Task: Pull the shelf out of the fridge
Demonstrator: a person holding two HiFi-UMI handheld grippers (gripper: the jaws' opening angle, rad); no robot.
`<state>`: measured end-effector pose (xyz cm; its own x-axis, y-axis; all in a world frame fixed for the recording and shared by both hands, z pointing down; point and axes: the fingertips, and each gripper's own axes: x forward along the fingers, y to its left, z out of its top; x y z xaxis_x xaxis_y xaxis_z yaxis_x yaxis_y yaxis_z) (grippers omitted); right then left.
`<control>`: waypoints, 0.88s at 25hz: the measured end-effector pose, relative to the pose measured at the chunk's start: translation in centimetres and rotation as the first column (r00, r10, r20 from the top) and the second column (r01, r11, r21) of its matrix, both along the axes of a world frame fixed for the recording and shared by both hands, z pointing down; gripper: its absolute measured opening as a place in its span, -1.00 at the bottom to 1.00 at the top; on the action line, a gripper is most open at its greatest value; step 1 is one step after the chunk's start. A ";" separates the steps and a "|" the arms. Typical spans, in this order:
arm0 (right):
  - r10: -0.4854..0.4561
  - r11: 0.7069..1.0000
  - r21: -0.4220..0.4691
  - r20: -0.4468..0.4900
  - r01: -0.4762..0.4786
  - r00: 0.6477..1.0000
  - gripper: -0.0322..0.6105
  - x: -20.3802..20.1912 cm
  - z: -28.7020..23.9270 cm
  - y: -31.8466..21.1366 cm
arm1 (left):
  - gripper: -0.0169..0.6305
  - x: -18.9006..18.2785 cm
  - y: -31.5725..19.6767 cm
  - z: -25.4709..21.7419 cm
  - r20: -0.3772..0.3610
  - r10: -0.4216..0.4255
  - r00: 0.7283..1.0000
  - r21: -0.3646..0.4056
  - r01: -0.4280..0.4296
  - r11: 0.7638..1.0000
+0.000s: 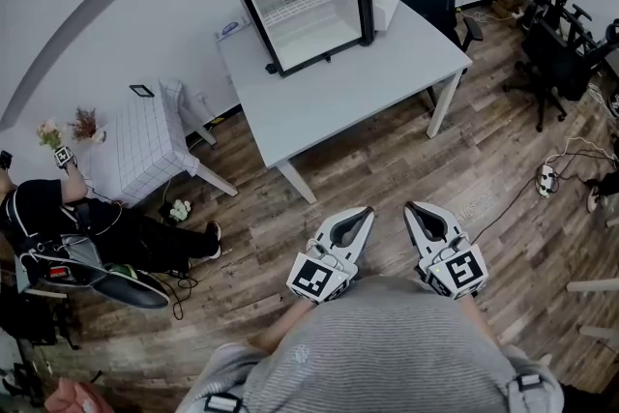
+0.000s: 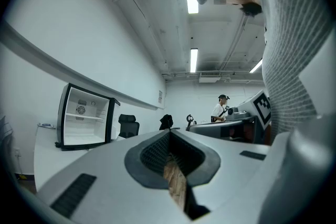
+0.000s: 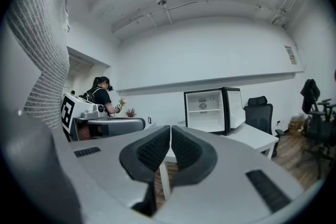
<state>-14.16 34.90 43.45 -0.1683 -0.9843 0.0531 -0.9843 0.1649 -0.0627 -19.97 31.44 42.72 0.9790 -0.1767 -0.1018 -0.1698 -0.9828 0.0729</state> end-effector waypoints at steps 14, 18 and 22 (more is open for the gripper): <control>-0.012 1.000 0.003 0.000 0.012 1.000 -0.86 -0.2 0.2 0.4 | -0.91 -0.3 0.7 0.3 0.006 -0.012 1.000 0.003 0.012 1.000; -0.013 1.000 0.005 0.000 0.013 1.000 -0.86 0.0 0.1 0.4 | -0.91 -0.1 0.7 0.3 0.007 -0.015 1.000 0.010 0.015 1.000; -0.013 1.000 -0.005 0.003 0.013 1.000 -0.86 0.3 0.2 0.7 | -0.91 0.3 0.8 0.3 0.009 -0.018 1.000 0.005 0.017 1.000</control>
